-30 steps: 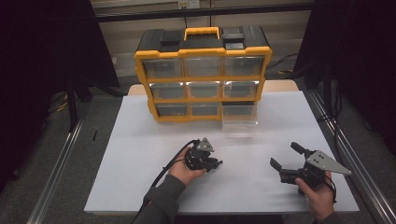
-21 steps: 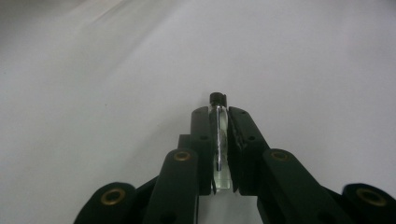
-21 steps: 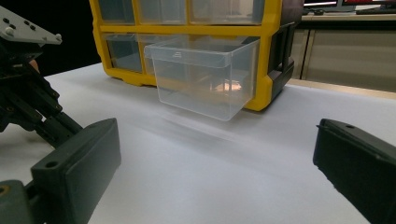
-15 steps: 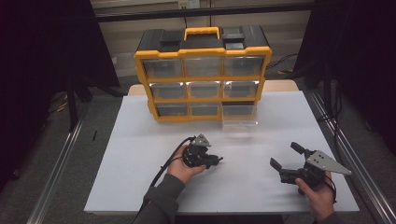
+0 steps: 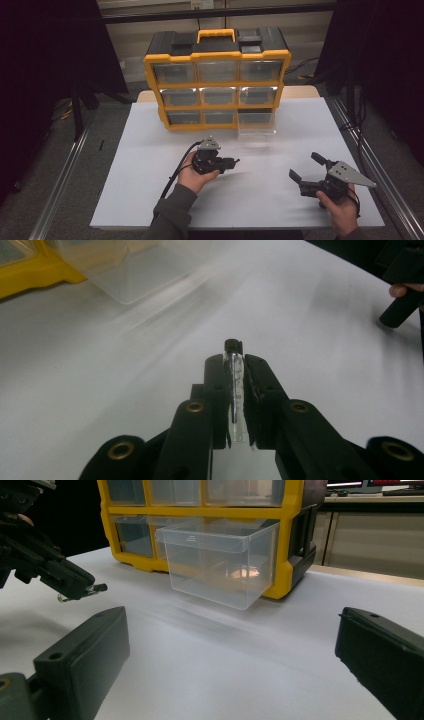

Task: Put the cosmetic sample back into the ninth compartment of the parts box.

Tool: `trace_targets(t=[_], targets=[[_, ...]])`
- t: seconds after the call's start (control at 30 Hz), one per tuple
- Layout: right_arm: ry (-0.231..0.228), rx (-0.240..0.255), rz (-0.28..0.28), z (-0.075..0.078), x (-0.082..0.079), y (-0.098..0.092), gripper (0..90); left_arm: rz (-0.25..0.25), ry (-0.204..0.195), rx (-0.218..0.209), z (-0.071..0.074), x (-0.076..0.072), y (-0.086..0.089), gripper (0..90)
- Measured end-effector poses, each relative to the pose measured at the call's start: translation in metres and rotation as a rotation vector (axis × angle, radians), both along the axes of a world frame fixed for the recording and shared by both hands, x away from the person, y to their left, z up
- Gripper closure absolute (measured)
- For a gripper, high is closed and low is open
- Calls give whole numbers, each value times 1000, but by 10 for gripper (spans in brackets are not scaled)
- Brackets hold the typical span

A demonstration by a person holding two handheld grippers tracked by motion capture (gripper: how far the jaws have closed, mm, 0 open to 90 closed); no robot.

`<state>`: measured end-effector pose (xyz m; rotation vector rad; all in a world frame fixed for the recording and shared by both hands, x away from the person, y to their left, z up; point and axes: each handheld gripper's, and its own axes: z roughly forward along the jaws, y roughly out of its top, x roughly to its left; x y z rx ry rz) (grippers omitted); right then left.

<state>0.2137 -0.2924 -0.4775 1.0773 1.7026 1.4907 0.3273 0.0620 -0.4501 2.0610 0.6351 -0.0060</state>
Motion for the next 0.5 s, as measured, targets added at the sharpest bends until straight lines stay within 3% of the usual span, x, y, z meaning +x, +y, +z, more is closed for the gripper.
trace_targets(t=[0.5], targets=[[1, -2, 4, 0, 0, 0, 5, 32, -18, -53, 17, 7, -8, 816]])
